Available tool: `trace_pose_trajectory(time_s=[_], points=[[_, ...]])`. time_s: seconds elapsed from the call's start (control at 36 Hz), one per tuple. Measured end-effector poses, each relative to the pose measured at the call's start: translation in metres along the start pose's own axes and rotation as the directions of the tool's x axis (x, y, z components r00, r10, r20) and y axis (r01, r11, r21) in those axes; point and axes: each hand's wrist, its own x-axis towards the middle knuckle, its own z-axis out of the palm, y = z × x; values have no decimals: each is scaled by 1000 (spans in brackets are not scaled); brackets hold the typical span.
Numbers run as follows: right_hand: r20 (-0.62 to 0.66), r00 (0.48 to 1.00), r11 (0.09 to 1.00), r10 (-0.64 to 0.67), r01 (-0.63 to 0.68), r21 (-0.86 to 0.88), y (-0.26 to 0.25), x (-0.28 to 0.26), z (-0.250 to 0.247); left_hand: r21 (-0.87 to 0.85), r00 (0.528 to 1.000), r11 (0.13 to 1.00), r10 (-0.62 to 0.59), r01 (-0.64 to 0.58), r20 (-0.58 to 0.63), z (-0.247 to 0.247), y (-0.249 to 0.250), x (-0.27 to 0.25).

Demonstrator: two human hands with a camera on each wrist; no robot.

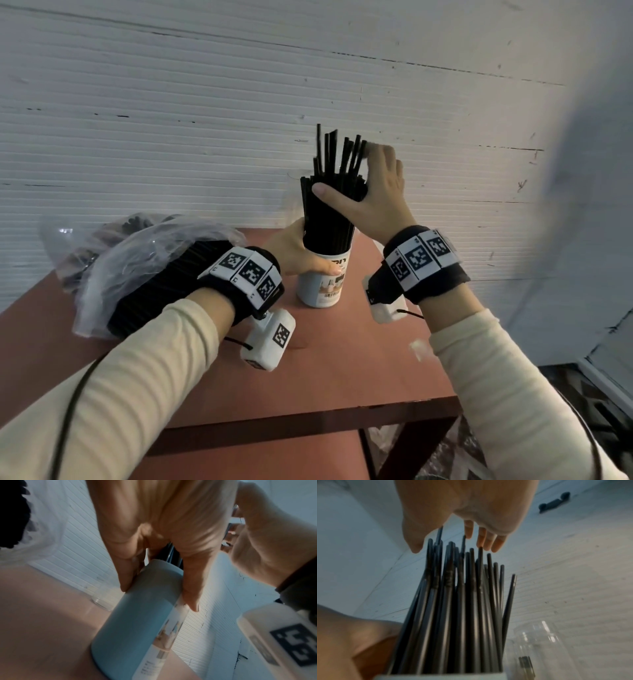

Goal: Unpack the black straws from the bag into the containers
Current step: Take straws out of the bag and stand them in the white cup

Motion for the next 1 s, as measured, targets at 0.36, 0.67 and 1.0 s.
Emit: trace_pose_trajectory(time_s=[0.36,0.67,1.0], points=[[95,961,957,-259,269,-110,-6,-1,3,-13,999,999,-31,31,-27,-1,-6,6],[131,957,958,-260,273,-87,-19,22,-7,-35,997,997,-66,64,-38,1,-9,8],[246,940,954,-237,273,-126,-22,17,-2,-31,996,997,-75,74,-51,1,-6,3]])
